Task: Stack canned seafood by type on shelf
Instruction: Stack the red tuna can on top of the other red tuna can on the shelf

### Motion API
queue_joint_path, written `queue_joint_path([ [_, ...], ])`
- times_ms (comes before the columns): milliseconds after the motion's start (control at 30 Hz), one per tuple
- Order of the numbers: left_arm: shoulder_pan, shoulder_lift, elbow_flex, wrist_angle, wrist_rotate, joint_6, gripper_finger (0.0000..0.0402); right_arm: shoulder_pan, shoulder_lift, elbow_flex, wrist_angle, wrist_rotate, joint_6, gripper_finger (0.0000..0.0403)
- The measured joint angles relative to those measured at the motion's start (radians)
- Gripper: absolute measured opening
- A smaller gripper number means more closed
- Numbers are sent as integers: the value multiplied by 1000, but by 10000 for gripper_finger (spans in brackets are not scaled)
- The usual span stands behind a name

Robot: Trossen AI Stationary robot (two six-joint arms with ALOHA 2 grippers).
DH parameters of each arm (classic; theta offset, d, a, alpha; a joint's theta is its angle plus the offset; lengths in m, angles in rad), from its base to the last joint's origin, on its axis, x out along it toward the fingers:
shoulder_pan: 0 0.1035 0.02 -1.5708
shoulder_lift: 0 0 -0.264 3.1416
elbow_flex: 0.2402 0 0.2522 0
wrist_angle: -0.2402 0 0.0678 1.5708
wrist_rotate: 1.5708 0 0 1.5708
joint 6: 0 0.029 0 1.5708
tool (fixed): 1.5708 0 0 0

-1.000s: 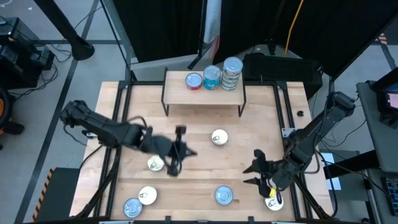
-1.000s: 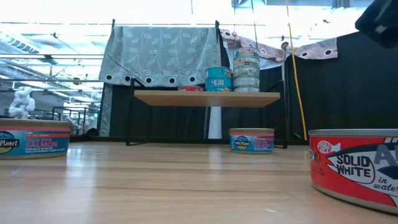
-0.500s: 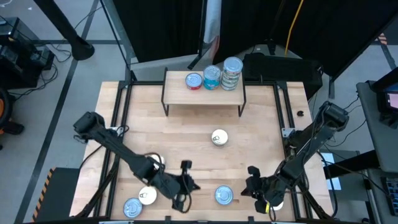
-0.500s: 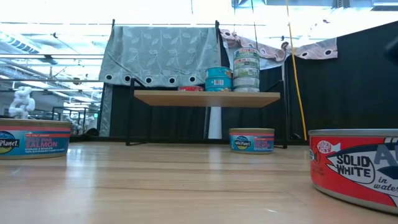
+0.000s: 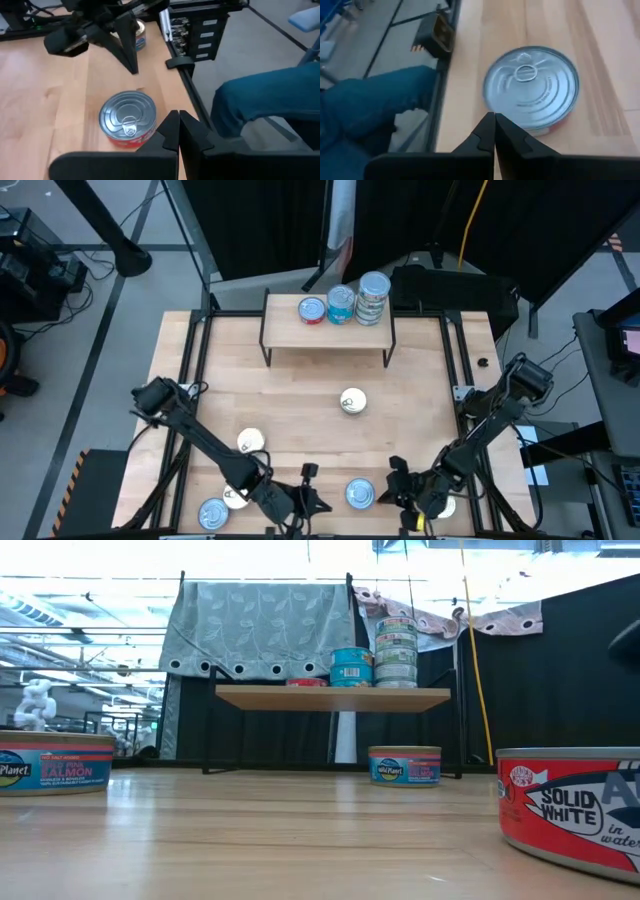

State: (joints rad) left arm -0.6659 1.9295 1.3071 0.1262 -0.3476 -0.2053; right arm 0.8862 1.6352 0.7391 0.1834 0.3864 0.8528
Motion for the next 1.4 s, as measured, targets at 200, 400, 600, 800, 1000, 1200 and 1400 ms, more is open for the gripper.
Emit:
queue_joint_path([
  [200,-3,37,0,55,-36,-5,3,-30,78,-2,21,-31,3,0],
  [400,-3,39,0,54,-49,-25,3,-42,100,0,30,-41,7,0],
  [600,-2,39,0,52,-55,-25,3,-48,85,-2,22,-50,-17,0],
  [800,-2,39,0,51,-55,-25,3,-48,58,1,28,-42,-34,0],
  [1000,-2,39,0,49,-71,-25,3,-57,59,1,25,8,-36,0],
  [1200,-2,39,0,48,-79,-25,3,-69,59,1,19,8,-43,0],
  [1400,-2,39,0,48,-79,-25,3,-76,59,1,-39,13,-31,0],
])
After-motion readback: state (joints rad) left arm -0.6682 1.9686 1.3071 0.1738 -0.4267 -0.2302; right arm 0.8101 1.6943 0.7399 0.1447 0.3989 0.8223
